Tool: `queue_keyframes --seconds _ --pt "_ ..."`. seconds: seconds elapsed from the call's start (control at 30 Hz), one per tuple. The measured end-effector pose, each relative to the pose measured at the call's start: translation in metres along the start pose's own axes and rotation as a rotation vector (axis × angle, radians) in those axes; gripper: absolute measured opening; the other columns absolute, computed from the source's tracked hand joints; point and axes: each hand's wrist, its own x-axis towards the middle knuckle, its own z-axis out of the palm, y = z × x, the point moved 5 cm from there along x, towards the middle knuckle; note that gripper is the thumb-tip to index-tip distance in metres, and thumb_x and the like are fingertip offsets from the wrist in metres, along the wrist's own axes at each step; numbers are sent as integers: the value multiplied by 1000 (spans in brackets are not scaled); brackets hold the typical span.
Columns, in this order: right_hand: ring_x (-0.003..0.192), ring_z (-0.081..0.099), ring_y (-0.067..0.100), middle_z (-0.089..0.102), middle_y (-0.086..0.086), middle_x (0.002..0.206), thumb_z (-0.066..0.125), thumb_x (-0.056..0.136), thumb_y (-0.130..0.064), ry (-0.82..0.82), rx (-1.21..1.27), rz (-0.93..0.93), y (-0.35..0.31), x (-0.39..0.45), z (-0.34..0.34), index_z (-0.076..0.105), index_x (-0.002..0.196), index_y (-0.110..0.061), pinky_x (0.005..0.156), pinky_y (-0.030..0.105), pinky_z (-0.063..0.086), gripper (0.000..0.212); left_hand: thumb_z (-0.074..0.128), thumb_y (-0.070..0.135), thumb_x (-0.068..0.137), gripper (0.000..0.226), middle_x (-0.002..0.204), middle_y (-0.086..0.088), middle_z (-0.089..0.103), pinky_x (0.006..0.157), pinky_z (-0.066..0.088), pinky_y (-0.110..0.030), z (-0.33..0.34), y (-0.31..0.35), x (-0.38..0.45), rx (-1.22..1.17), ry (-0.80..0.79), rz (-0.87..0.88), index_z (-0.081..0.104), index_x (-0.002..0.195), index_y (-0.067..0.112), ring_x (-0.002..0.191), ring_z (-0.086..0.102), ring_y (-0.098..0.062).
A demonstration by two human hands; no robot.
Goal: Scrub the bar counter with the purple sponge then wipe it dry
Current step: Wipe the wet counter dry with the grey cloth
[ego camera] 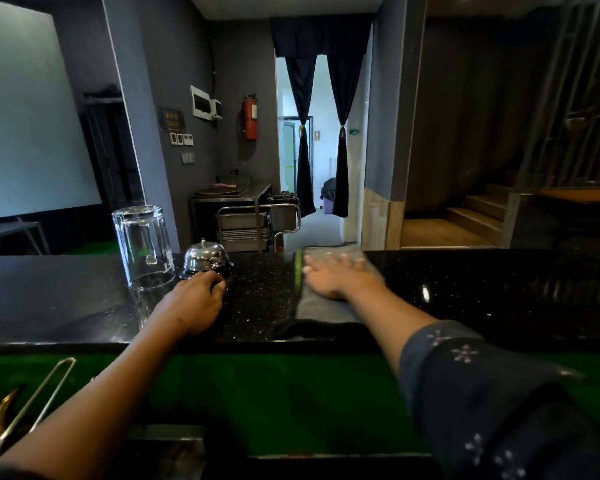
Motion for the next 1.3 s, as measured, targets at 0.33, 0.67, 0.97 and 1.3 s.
queue_keyframes --seconds 0.33,0.67,0.97,1.3 --pt "146 1 27 3 -1 160 12 97 -56 -53 53 -252 -83 -40 23 11 148 -44 113 54 -6 53 37 30 97 30 112 -15 63 83 43 -35 -10 1 -11 -60 -7 6 61 107 15 100 58 -29" --pt "145 4 28 3 0 160 9 97 -56 -9 -17 250 127 -75 -2 6 147 -46 114 53 -1 51 30 36 96 29 107 -9 61 76 45 -39 -3 -2 -7 -4 -12 -45 54 102 20 89 56 -27" --pt "142 -8 42 -6 12 159 8 94 -57 -24 12 2 -56 -46 24 0 149 -37 106 62 -13 59 34 42 95 34 103 -10 63 80 50 -41 -9 2 -9 -90 25 -50 57 105 18 88 59 -24" --pt "145 -3 30 -2 -3 160 1 82 -72 15 0 -168 -71 -62 42 -2 142 -53 110 54 -8 63 19 65 89 68 155 -3 21 114 13 -42 -25 -36 -39 198 -216 73 25 146 28 142 17 -20"
